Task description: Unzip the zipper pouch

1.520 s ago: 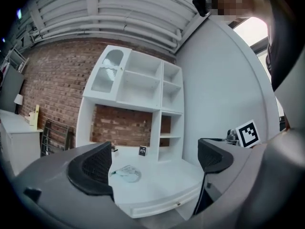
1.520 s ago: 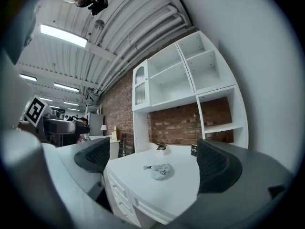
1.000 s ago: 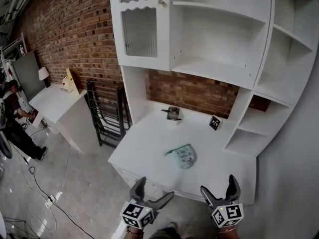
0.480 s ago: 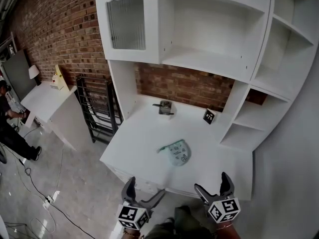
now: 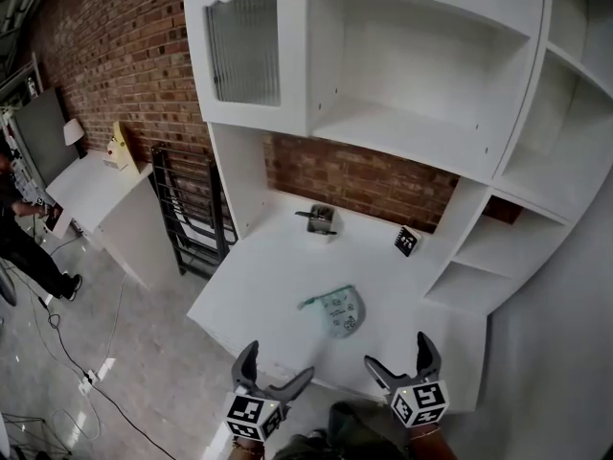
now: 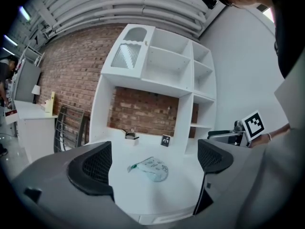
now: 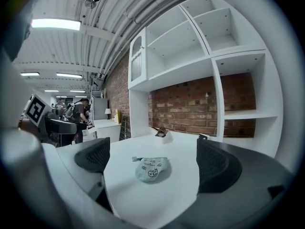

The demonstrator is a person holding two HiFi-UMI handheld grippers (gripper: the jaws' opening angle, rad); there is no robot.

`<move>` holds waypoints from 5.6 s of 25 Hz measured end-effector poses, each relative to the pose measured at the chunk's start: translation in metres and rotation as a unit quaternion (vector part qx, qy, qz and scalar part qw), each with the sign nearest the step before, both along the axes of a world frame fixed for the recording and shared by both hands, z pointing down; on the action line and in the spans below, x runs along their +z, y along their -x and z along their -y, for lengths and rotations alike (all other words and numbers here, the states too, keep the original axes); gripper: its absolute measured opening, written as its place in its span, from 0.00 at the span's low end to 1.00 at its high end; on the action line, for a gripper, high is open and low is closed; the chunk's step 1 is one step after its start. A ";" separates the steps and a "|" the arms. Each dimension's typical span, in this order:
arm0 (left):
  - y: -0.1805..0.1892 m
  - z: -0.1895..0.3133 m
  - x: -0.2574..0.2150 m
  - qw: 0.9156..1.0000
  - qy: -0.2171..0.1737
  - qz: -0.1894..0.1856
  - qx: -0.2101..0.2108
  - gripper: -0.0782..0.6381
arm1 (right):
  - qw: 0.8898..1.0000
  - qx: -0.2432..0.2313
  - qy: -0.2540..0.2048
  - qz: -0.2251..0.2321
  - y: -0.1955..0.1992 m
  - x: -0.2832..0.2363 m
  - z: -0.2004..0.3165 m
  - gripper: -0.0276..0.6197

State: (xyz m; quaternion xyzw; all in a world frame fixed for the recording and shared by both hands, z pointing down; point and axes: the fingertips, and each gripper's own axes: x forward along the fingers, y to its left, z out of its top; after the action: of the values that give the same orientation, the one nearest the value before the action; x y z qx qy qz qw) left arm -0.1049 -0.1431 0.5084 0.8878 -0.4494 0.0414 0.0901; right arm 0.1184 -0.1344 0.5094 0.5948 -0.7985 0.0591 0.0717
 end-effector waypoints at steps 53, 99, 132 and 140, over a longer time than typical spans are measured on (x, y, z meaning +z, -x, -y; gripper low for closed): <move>-0.112 0.192 0.176 0.940 0.337 -0.052 -0.005 0.89 | 0.941 -0.202 0.262 0.072 0.014 0.189 0.227 0.87; -0.111 0.153 0.138 0.943 0.325 -0.047 0.060 0.75 | 0.949 -0.274 0.077 -0.138 0.063 0.109 0.186 0.06; -0.136 0.105 0.030 0.967 0.172 0.044 0.181 0.39 | 0.783 -0.274 -0.189 -0.526 0.087 0.059 0.097 0.06; -0.134 0.089 0.042 0.960 0.204 0.050 0.186 0.37 | 0.738 -0.277 -0.222 -0.574 0.091 0.062 0.079 0.06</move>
State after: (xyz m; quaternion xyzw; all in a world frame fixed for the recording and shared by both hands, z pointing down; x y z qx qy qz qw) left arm 0.0291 -0.2324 0.5506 0.9151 -0.2627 0.1924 0.2376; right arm 0.0270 -0.2135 0.5711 0.2673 -0.7258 -0.4952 0.3956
